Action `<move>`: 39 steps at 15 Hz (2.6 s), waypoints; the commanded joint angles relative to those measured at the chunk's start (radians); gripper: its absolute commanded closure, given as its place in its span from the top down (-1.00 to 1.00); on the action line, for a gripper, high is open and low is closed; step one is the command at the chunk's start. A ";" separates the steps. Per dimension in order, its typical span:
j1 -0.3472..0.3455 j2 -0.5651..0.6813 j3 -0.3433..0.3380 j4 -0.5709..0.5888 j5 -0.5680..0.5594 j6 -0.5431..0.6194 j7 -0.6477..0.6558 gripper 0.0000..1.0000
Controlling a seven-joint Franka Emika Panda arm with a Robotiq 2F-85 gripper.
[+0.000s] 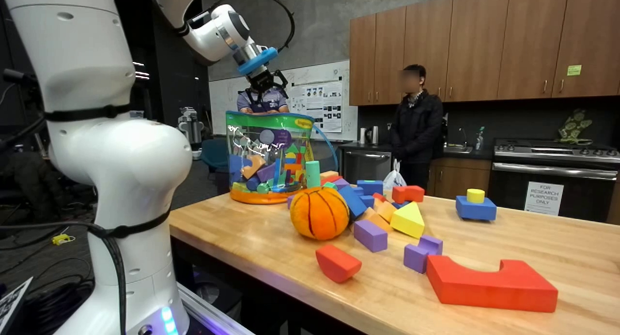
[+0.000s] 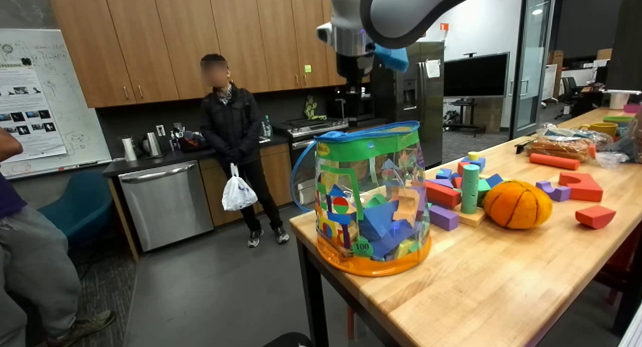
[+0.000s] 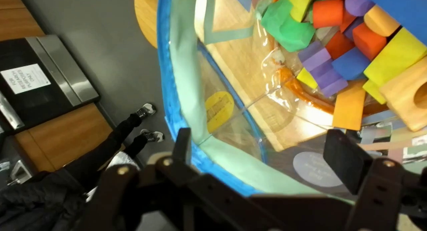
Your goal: Remove a purple block from the clear bag and put it on the table
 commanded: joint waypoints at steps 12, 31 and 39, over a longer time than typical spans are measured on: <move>0.074 0.140 -0.003 0.086 0.170 -0.246 -0.150 1.00; 0.061 0.159 -0.029 0.076 -0.014 -0.176 0.109 1.00; 0.056 0.206 -0.036 0.104 0.015 -0.173 0.118 1.00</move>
